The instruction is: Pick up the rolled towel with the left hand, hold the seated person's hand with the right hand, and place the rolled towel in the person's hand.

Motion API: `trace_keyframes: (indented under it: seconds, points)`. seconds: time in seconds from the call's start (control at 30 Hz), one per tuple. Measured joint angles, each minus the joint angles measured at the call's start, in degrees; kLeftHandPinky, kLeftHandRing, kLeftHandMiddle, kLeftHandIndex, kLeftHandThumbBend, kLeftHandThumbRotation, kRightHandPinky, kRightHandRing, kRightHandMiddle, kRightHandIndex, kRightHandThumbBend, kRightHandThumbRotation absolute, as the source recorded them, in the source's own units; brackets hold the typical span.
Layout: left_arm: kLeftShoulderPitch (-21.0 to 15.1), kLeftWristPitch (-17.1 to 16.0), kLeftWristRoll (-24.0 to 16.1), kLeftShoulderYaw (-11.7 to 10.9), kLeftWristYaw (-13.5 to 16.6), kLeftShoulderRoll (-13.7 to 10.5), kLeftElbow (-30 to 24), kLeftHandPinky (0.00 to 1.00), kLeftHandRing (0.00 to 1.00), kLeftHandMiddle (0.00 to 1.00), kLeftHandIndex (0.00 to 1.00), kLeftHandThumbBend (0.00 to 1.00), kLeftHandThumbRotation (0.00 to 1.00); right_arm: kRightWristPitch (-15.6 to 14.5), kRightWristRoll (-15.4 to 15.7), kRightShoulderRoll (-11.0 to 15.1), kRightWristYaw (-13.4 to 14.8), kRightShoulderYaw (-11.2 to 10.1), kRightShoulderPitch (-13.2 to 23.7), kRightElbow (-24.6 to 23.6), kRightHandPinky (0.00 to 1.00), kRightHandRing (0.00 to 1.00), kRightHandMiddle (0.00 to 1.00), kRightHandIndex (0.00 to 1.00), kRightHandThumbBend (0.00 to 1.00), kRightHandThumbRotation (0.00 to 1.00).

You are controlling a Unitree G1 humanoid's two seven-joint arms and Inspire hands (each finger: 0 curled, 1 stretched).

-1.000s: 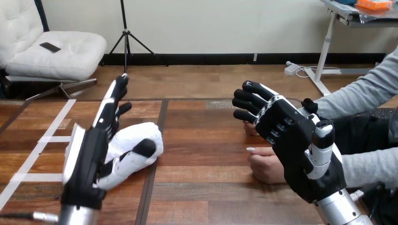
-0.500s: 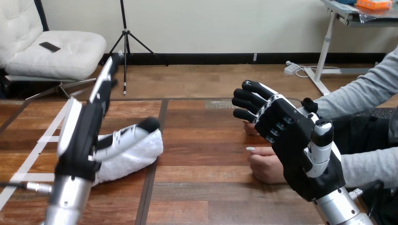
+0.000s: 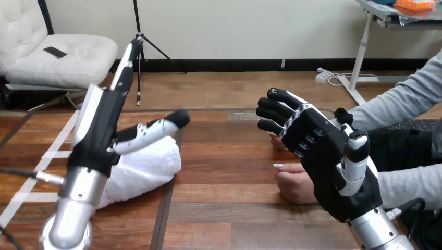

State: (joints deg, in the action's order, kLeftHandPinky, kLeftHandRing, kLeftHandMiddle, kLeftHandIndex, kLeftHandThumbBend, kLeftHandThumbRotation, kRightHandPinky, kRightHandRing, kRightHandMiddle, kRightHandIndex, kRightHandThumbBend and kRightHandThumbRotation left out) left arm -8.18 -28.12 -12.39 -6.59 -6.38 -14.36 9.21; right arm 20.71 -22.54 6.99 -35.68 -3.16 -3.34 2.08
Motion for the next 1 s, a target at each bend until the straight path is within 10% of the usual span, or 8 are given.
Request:
trace_keyframes:
  seconds: [1.0]
  points:
    - [-13.2, 8.7, -14.9, 7.7, 4.4, -5.9, 18.2, 0.75, 0.92, 1.0, 1.0, 1.0, 0.66, 0.4, 0.0, 0.0, -0.2, 0.0, 0.7, 0.7, 0.86, 0.86, 0.85, 0.84, 1.0, 1.0]
